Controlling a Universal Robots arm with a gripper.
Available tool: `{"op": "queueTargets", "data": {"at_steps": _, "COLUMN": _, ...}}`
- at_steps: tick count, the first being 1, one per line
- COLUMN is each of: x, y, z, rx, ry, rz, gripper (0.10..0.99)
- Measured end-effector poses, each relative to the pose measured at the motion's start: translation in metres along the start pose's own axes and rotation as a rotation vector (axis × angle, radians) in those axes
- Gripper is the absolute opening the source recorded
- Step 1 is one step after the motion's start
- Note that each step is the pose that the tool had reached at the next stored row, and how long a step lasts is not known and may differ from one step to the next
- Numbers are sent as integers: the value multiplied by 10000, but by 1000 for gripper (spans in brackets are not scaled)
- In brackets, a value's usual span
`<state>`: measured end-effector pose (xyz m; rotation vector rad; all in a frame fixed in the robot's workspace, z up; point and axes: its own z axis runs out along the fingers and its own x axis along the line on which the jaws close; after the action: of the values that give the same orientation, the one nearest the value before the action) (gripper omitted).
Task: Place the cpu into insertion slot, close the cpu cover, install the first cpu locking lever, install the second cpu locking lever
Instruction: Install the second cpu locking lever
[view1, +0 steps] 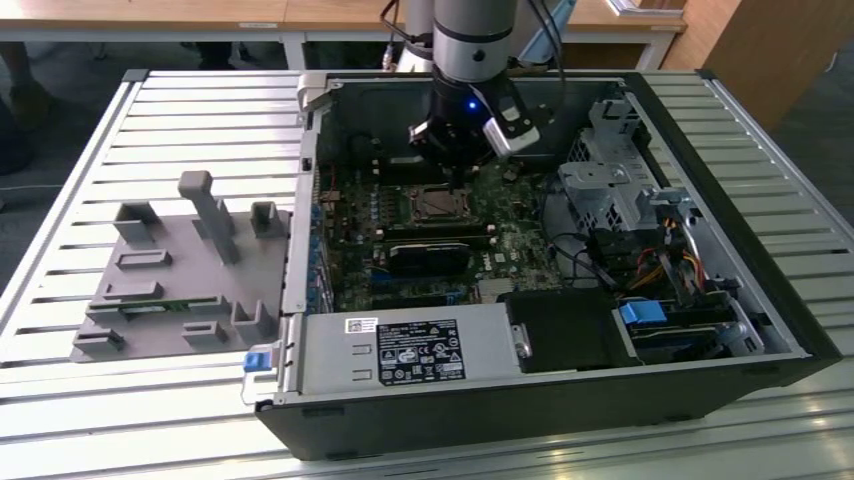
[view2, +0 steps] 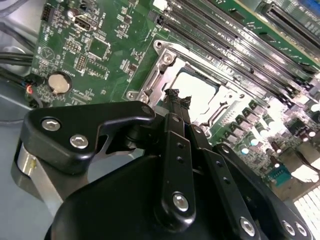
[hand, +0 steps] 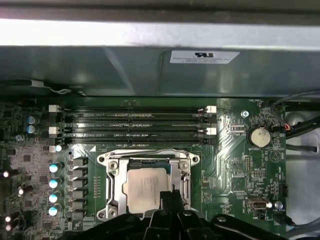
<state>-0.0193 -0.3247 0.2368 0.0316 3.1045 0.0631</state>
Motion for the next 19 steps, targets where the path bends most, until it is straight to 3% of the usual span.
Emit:
{"op": "queueTargets", "data": {"at_steps": 5, "x": -2, "y": -22, "z": -42, "rx": -2, "ry": 3, "rz": -1, "gripper": 106}}
{"op": "queueTargets", "data": {"at_steps": 13, "x": -6, "y": -188, "z": -48, "rx": -27, "ry": 115, "rz": 6, "gripper": 106}}
{"op": "queueTargets", "data": {"at_steps": 15, "x": -7, "y": -238, "z": -50, "rx": -103, "ry": 119, "rz": 9, "gripper": 106}}
{"op": "queueTargets", "data": {"at_steps": 16, "x": -7, "y": -258, "z": -51, "rx": -207, "ry": 124, "rz": 12, "gripper": 106}}
{"op": "queueTargets", "data": {"at_steps": 18, "x": -8, "y": -280, "z": -51, "rx": -529, "ry": 139, "rz": 22, "gripper": 106}}
{"op": "queueTargets", "data": {"at_steps": 19, "x": -8, "y": -284, "z": -51, "rx": -621, "ry": 144, "rz": 25, "gripper": 106}}
